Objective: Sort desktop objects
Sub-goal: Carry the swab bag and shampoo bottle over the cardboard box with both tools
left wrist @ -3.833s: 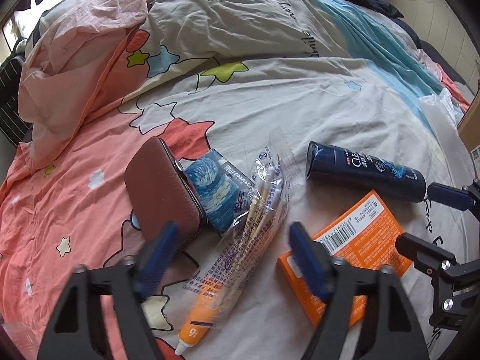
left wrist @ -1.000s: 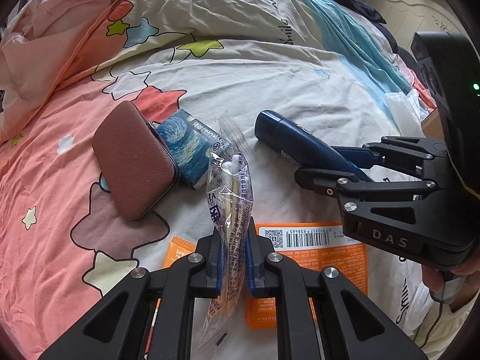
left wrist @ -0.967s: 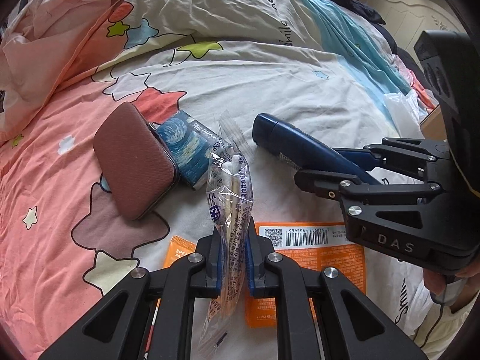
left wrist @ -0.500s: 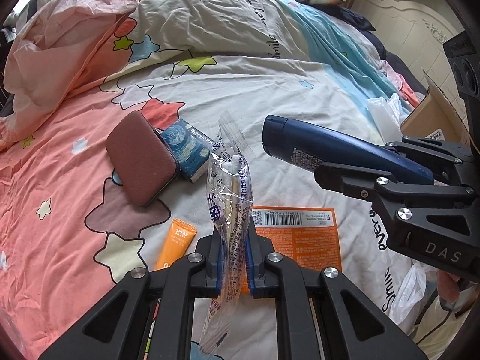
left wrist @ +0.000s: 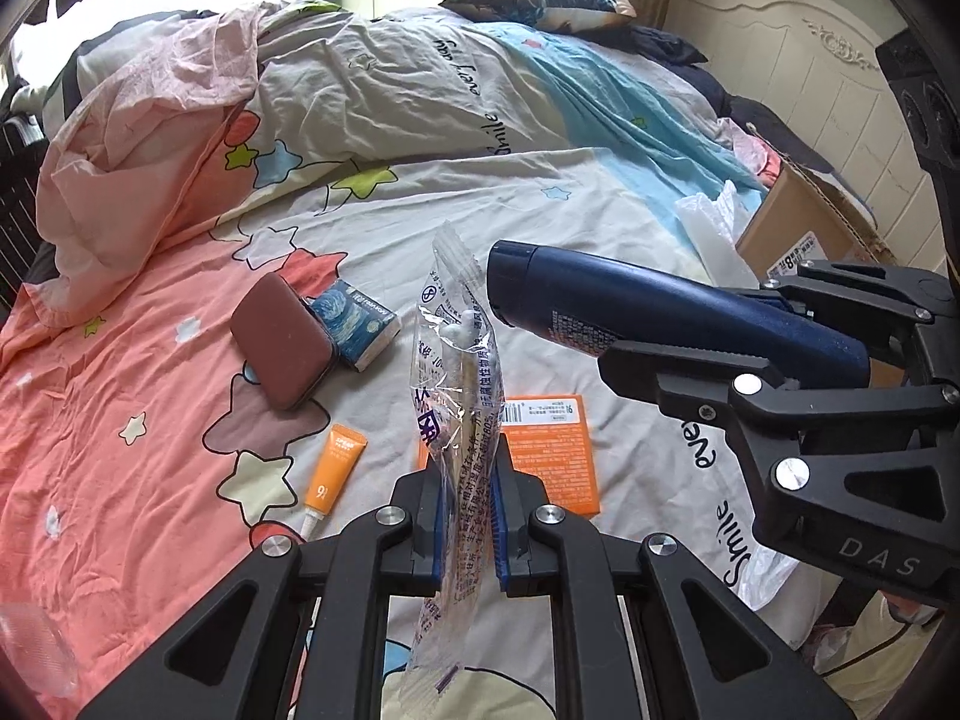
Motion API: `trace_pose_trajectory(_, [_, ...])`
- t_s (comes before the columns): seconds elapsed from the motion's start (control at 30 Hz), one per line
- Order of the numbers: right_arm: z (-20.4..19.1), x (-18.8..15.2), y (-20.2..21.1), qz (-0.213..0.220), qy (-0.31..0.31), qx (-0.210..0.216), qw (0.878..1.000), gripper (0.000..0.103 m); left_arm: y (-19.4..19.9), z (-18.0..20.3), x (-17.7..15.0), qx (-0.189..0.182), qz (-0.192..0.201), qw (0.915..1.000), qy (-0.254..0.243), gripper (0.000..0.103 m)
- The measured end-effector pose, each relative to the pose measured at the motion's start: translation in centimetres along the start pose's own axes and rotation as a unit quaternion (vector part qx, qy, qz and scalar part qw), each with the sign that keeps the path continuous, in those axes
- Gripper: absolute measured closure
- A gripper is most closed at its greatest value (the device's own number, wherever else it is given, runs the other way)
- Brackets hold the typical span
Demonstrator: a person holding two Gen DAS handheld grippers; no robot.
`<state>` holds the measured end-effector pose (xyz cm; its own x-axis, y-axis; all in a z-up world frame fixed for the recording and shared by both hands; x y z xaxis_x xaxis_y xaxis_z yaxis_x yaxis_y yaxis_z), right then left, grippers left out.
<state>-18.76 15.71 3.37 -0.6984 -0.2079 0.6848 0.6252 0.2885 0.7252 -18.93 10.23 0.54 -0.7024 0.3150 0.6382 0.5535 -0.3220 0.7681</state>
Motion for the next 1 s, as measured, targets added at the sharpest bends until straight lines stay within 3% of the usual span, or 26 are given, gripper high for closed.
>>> trace_pose_trajectory(1.0, [1.3,-0.7,12.1,0.075,-0.001,-0.038,0.996,0.072,8.4,8.9,0.8,0.004,0.055,0.9967,-0.060,0.091])
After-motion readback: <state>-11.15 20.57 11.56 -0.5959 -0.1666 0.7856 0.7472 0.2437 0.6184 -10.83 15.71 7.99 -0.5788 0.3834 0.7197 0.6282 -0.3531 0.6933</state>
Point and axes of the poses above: each gripper's, at about its wrist camera, not at the fingertips, and y roughly against the way its jaws point, z to its right, x to its top, the point moved 8 cm from there along -y, roughly the way its jaws point, and after that the axes turned 8 degrees about z, right-handed, at the moved point
